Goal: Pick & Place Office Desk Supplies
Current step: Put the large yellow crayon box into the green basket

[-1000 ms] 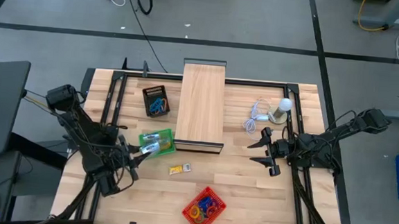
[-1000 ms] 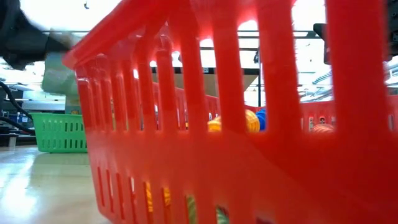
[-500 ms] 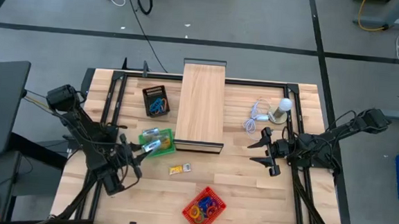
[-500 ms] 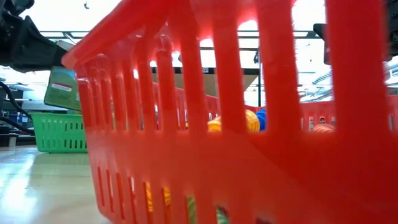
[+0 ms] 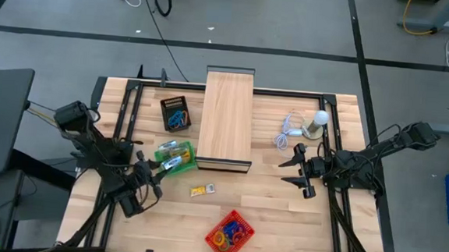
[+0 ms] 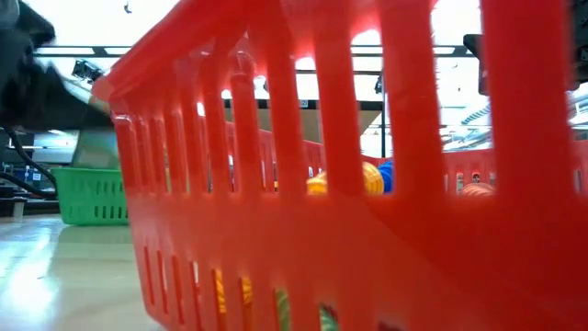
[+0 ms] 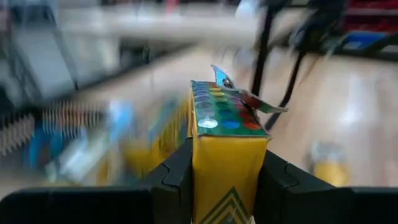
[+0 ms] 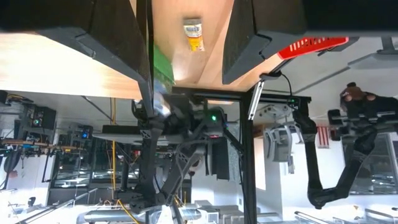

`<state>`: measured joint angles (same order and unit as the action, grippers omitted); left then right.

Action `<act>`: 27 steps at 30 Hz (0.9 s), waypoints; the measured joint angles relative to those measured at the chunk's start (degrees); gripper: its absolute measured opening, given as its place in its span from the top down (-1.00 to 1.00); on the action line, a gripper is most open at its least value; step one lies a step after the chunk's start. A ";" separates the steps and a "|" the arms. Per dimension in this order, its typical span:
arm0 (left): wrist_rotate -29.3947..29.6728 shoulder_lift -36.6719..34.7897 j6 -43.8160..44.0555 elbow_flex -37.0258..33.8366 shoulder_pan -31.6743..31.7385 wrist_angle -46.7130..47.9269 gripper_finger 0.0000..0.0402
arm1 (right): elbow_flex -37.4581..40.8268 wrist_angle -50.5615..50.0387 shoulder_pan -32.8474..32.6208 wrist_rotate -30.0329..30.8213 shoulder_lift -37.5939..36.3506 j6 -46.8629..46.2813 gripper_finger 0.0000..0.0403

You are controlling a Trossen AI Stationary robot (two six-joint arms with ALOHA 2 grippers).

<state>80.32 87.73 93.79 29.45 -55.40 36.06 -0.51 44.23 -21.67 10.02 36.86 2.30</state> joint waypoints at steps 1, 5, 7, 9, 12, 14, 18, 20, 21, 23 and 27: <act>-1.43 0.77 2.05 -0.85 -0.11 -0.48 0.44 | 0.00 0.02 0.00 0.02 0.00 0.00 -0.05; -3.27 2.19 6.47 -2.69 -0.15 -0.64 0.44 | 0.00 0.07 0.00 0.02 -0.02 -0.10 -0.05; -3.34 2.27 7.10 -2.79 -0.15 -0.64 0.44 | 0.00 0.07 0.00 0.02 -0.02 -0.11 -0.05; -2.30 2.15 6.85 -2.75 -0.39 -0.66 0.44 | 0.00 0.21 0.00 0.02 -0.02 -0.11 -0.05; 2.05 1.82 5.99 -2.69 -1.74 -1.11 0.33 | 0.00 0.61 0.00 0.02 -0.02 -0.11 -0.05; 3.81 1.79 5.82 -2.64 -2.29 -1.14 0.17 | 0.00 0.83 0.00 0.02 -0.02 -0.11 -0.05; 2.48 1.76 5.79 -2.64 -2.34 -1.01 -0.04 | 0.00 0.94 0.00 0.02 -0.02 -0.11 -0.05; 1.04 1.76 5.87 -2.77 -1.92 -1.13 -0.08 | 0.00 0.96 0.00 0.02 -0.02 -0.11 -0.05; 1.02 1.76 6.05 -2.85 -1.92 -0.97 -0.09 | 0.00 0.96 0.00 0.02 -0.02 -0.11 -0.05; 2.48 1.76 6.05 -2.81 -2.23 -1.08 -0.08 | 0.00 0.96 0.00 0.02 -0.01 -0.11 -0.05; 7.99 1.56 2.17 -0.94 -2.91 -1.03 -0.03 | 0.00 0.96 0.00 0.02 -0.02 -0.11 -0.05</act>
<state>88.32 89.29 95.96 28.51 -58.30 35.02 -0.51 45.19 -21.67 10.04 36.84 2.20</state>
